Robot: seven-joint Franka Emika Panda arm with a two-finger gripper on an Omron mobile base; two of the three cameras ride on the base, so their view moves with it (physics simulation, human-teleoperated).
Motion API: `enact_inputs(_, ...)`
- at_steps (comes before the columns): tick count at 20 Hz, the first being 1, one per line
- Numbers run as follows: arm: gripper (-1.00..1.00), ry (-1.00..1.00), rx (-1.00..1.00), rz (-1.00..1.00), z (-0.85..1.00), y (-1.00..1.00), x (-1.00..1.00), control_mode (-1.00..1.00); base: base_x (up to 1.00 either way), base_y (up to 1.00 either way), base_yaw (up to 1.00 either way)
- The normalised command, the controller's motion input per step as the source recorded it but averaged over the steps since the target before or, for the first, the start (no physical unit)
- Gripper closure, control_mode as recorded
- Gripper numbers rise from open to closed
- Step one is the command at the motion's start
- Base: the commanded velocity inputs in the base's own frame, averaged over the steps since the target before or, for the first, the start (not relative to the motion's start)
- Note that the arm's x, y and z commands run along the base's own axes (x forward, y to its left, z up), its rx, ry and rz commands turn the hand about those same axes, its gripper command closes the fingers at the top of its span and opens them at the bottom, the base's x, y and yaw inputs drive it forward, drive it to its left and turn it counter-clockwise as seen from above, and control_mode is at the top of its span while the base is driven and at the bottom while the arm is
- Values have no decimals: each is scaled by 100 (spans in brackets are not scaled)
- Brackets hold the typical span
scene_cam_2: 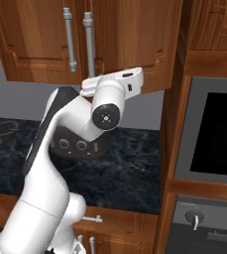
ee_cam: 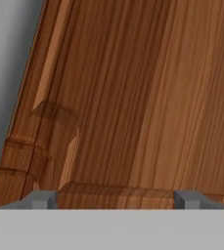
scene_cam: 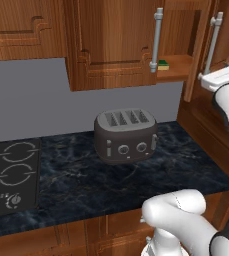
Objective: Pick up the sponge and sponge from the sink, and place them back in the cabinet, and close the cabinet doors.
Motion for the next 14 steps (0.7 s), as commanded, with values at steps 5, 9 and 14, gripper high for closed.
enact_inputs(5,-100,-2,0,0,0,18,47,-100,0,0,0)
enact_inputs(9,-100,-1,0,0,0,14,44,-100,0,0,0)
enact_inputs(14,-100,0,0,0,0,11,38,-100,0,0,0)
